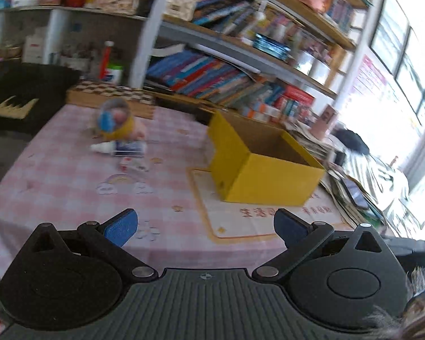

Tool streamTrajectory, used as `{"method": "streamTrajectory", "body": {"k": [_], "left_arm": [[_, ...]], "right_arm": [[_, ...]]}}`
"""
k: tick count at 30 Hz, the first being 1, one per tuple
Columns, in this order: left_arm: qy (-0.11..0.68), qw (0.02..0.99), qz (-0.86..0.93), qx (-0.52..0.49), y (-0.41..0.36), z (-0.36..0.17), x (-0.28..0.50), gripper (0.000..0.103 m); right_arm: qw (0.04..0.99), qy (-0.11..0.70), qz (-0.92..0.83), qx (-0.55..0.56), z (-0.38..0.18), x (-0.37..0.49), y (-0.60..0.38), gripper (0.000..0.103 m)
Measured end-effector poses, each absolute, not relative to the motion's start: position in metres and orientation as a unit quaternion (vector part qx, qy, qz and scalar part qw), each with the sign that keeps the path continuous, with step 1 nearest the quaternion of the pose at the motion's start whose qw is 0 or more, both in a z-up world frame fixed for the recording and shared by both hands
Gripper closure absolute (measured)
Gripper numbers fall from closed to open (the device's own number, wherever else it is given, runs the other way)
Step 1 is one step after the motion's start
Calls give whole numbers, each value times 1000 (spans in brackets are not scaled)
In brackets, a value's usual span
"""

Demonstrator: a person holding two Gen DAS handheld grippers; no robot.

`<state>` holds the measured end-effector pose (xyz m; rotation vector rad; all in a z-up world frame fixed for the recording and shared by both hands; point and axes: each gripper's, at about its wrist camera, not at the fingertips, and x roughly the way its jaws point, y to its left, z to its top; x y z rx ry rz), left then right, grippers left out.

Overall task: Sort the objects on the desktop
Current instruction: 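Withdraw both tools from the yellow box back toward the table objects, then approach and grasp the small white-red box with the right gripper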

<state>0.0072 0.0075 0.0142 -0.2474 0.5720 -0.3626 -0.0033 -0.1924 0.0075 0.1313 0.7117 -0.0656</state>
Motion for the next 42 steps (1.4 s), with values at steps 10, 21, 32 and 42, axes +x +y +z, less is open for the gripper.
{"method": "streamTrajectory", "body": {"k": [10, 21, 32, 42], "left_arm": [[275, 938, -149, -151, 52, 12, -2, 0], [282, 937, -125, -166, 70, 5, 8, 0], [280, 945, -75, -149, 83, 7, 40, 0], [307, 939, -49, -145, 77, -4, 92, 0]], "right_arm": [[935, 353, 19, 40, 6, 14, -151, 55], [932, 356, 57, 24, 3, 34, -128, 53], [929, 364, 69, 21, -8, 77, -126, 44], [926, 372, 67, 16, -17, 124, -132, 23]]}}
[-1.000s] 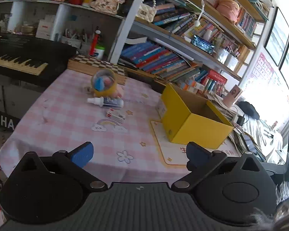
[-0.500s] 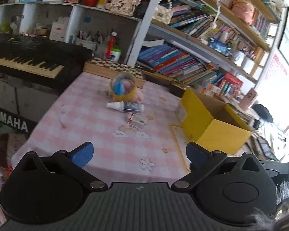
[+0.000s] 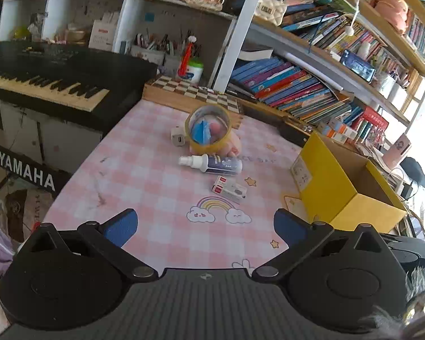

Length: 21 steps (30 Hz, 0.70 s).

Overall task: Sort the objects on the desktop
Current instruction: 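Approach and grasp the small white-red box with the right gripper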

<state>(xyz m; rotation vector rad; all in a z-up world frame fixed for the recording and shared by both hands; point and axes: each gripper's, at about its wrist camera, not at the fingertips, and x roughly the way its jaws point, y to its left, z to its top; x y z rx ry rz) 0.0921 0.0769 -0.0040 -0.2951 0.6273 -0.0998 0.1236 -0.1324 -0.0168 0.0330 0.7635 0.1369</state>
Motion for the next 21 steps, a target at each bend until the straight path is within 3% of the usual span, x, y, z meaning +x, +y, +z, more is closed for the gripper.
{"method": "streamTrajectory", "body": {"k": [2, 4, 21], "left_arm": [[310, 939, -47, -143, 75, -6, 100, 0], [310, 939, -44, -140, 74, -7, 107, 0], [326, 935, -19, -137, 74, -22, 176, 0]], "right_arm": [[927, 370, 66, 11, -18, 132, -133, 13], [927, 367, 71, 6, -18, 139, -134, 11], [920, 369, 127, -42, -39, 204, -124, 11]]}}
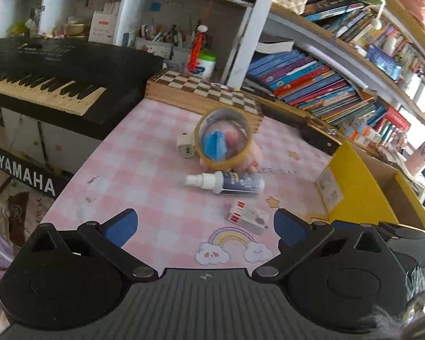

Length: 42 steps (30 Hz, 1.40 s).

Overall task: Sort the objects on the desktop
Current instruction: 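Approach and grasp the small white-red box with the right gripper, then grasp the white-blue spray bottle upright with the left gripper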

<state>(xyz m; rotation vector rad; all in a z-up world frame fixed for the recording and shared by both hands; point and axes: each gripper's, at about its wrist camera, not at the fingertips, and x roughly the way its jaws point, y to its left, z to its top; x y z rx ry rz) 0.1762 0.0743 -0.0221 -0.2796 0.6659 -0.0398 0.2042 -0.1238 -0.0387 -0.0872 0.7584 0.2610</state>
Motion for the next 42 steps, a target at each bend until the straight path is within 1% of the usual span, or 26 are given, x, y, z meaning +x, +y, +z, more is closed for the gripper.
{"method": "streamTrajectory", "body": {"k": [10, 13, 14, 16, 18, 20, 22, 23, 24, 27, 33, 34, 35, 37, 38, 39, 40, 41, 42], "left_arm": [[338, 931, -5, -141, 80, -29, 198, 2], [342, 929, -2, -138, 80, -31, 206, 2], [344, 929, -2, -137, 81, -32, 209, 2], [345, 929, -3, -134, 80, -33, 215, 2], [346, 929, -6, -130, 79, -34, 223, 3], [347, 929, -11, -126, 78, -36, 231, 3], [348, 929, -20, -121, 75, -38, 241, 5], [349, 929, -25, -117, 74, -39, 246, 8], [351, 929, -32, -112, 71, -41, 252, 11], [356, 928, -53, -92, 63, -45, 269, 14], [370, 924, -95, -27, 45, -57, 302, 16], [376, 921, -98, -24, 45, -61, 307, 17], [383, 918, -102, -23, 45, -65, 313, 23], [388, 916, -103, -13, 44, -68, 319, 25], [390, 915, -106, -7, 43, -69, 321, 29], [391, 914, -110, -5, 43, -69, 322, 38], [393, 912, -117, -4, 42, -69, 321, 43], [395, 911, -123, -1, 40, -68, 319, 52], [397, 909, -129, 4, 37, -68, 317, 56]], "right_arm": [[903, 392, 164, -69, -73, 250, -107, 17], [898, 399, 172, -75, -83, 266, -102, 22], [895, 401, 177, -77, -85, 269, -101, 28], [895, 397, 189, -75, -87, 273, -99, 32], [893, 391, 206, -80, -87, 273, -97, 43], [891, 387, 222, -88, -85, 271, -97, 61], [886, 388, 236, -96, -83, 268, -99, 72], [883, 391, 239, -101, -82, 266, -100, 74], [881, 394, 240, -104, -81, 264, -102, 74], [878, 403, 237, -105, -78, 255, -115, 74], [873, 423, 226, -94, -72, 241, -138, 74], [872, 426, 224, -88, -71, 241, -142, 74], [873, 427, 221, -84, -71, 240, -143, 74], [874, 429, 213, -78, -72, 242, -148, 74], [876, 429, 207, -77, -72, 243, -149, 74], [876, 430, 204, -77, -72, 244, -150, 74], [877, 431, 200, -76, -73, 244, -151, 74], [877, 432, 197, -75, -73, 244, -152, 74], [877, 434, 195, -74, -73, 244, -153, 74]]}}
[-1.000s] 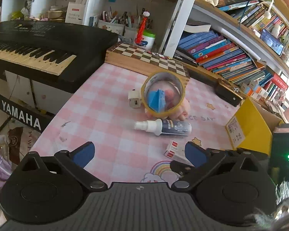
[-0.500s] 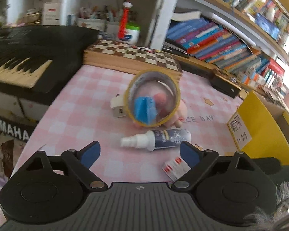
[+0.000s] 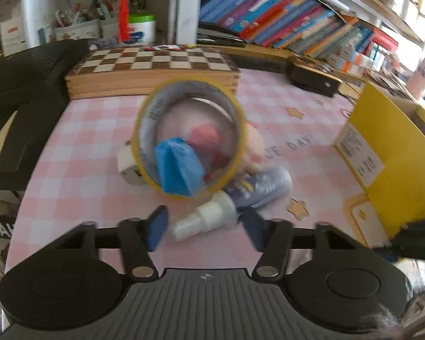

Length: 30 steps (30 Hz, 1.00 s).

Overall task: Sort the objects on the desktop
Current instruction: 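Grasp the white-blue spray bottle upright with the left gripper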

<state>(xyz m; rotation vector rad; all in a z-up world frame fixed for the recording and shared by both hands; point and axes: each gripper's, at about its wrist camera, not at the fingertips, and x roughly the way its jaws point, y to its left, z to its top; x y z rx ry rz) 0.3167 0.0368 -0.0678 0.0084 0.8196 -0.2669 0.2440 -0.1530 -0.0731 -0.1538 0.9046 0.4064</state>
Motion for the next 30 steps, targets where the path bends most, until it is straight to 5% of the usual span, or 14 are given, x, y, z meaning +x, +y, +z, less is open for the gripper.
{"method": "streamTrajectory", "body": {"k": [2, 7, 9, 11, 13, 16, 30], "left_arm": [[404, 903, -148, 19, 29, -67, 308, 68], [396, 898, -183, 60, 7, -59, 290, 66], [388, 899, -183, 84, -2, -58, 293, 41], [384, 898, -192, 93, -10, -60, 300, 38], [386, 894, -210, 90, -18, -62, 308, 42], [389, 885, -235, 104, -35, -68, 317, 66], [398, 881, -242, 87, -37, -81, 324, 72]], "right_arm": [[877, 435, 193, -72, -73, 243, -154, 74], [877, 437, 188, -66, -73, 241, -153, 74], [877, 439, 185, -63, -73, 241, -154, 74], [878, 439, 182, -62, -73, 241, -154, 74], [878, 440, 178, -62, -74, 241, -153, 74], [878, 442, 173, -58, -75, 242, -154, 74], [886, 429, 162, -65, -79, 249, -149, 73]]}}
